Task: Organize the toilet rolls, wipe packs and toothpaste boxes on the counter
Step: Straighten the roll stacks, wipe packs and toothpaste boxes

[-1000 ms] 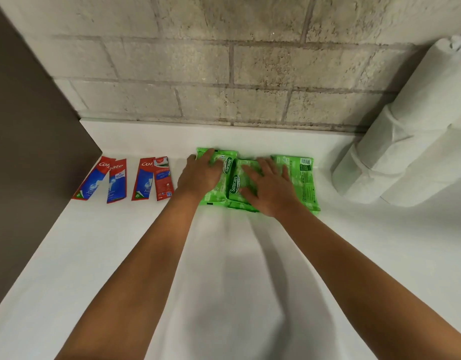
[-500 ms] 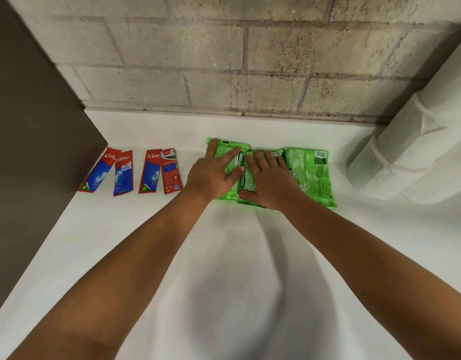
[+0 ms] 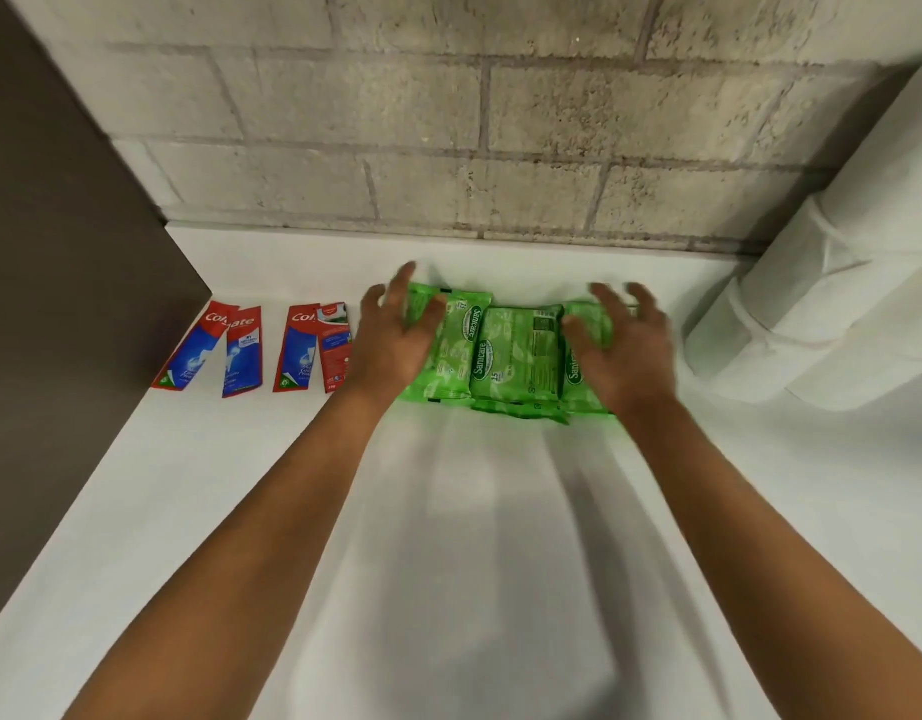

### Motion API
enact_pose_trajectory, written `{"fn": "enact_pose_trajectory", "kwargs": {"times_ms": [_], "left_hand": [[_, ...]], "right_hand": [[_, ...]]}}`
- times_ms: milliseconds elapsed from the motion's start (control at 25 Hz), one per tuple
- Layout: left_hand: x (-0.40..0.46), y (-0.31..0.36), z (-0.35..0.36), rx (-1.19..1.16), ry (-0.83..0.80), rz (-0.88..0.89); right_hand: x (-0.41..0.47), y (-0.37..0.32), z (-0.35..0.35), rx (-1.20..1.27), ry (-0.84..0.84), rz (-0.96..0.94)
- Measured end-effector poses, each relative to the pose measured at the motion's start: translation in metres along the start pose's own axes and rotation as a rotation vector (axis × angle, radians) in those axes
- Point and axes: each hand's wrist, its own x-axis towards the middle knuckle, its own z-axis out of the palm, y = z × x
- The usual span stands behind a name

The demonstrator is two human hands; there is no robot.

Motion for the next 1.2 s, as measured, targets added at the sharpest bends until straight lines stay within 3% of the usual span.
{"fn": "enact_pose_trajectory", "kwargs": {"times_ms": [80,160,200,320,520,640,800,1080,1200], "left_hand": [[-0.002,-0.002,-0.001,0.01,-0.055,-0.123],[-0.007,-0.008,0.003,0.095,-0.198,-0.186],[-0.008,-0.01,0.005,0.133,-0.219,-0.186],[-0.008,-0.011,0.011,0.188,-0.185,-0.167],[-0.01,-0.008,0.013,0.229,-0.199,-0.181],[-0.02,-0.005,0.008,0.237,-0.042,-0.123],[-0.053,0.015,-0.002,0.226,0.165,0.085],[-0.118,0.033,-0.012,0.095,0.068,-0.064],[-0.144,0.036,-0.022,0.092,0.041,-0.092]], "right_hand": [[0.0,0.022,-0.012,0.005,-0.164,0.263],[-0.008,0.03,-0.007,-0.047,-0.348,0.281],[-0.012,0.028,-0.002,-0.033,-0.354,0.252],[-0.014,0.022,0.008,0.022,-0.271,0.218],[-0.014,0.022,0.007,0.003,-0.285,0.235],[-0.017,0.019,-0.002,0.007,-0.215,0.239],[-0.031,0.015,-0.015,0.04,-0.05,0.142],[-0.072,-0.017,-0.038,0.179,-0.096,-0.07],[-0.098,-0.036,-0.042,0.253,-0.179,-0.065]]}}
